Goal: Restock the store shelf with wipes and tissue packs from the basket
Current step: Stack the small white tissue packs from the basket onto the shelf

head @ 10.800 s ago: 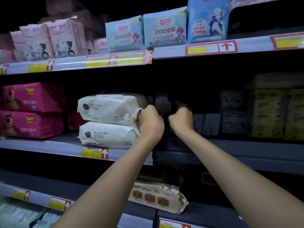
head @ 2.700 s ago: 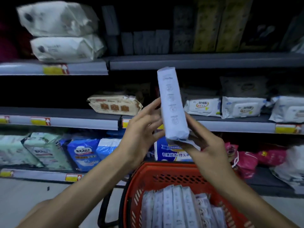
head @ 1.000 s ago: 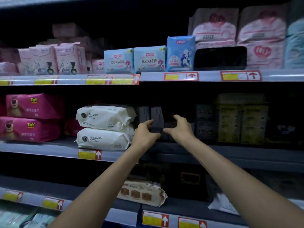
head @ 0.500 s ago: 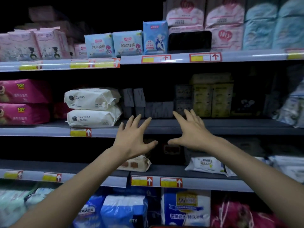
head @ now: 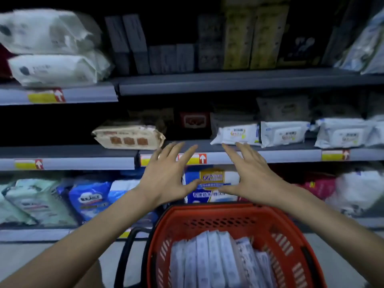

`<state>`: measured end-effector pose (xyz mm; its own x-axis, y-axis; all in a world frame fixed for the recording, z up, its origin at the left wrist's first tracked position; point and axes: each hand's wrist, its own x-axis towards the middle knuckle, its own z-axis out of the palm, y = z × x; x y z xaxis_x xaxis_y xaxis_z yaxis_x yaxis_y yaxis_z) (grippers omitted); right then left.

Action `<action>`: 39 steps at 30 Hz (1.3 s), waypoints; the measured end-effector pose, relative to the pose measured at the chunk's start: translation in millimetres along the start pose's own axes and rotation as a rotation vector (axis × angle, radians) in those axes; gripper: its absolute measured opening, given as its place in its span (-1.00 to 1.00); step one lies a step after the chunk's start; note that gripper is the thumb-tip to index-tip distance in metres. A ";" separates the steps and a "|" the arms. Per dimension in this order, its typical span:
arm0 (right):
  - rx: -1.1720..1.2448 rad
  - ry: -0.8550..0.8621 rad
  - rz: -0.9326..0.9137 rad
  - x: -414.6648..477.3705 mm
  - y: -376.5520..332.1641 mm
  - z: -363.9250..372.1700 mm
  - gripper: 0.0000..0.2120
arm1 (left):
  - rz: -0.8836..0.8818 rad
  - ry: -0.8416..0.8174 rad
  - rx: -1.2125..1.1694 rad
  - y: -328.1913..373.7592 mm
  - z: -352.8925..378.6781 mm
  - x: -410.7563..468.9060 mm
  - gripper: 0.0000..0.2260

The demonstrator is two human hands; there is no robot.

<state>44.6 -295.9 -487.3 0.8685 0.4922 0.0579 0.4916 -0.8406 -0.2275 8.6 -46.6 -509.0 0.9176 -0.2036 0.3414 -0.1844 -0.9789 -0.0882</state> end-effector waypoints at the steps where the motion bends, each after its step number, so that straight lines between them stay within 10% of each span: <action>1: 0.007 -0.027 -0.004 -7.4 5.5 14.6 0.07 | 0.012 -0.007 -0.022 6.7 14.2 -7.8 -0.19; 19: -0.136 -0.712 0.085 -92.6 101.6 208.7 -0.29 | 0.234 -0.751 -0.093 131.2 235.4 -92.5 -0.10; 39: -0.148 -0.642 0.102 -91.7 125.0 213.2 -0.48 | 0.392 -0.638 0.000 172.6 279.5 -71.7 -0.20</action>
<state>12.8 -398.0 -728.3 0.7238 0.4070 -0.5573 0.4523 -0.8897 -0.0623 9.4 -196.0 -810.3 0.8106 -0.4880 -0.3236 -0.5401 -0.8366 -0.0914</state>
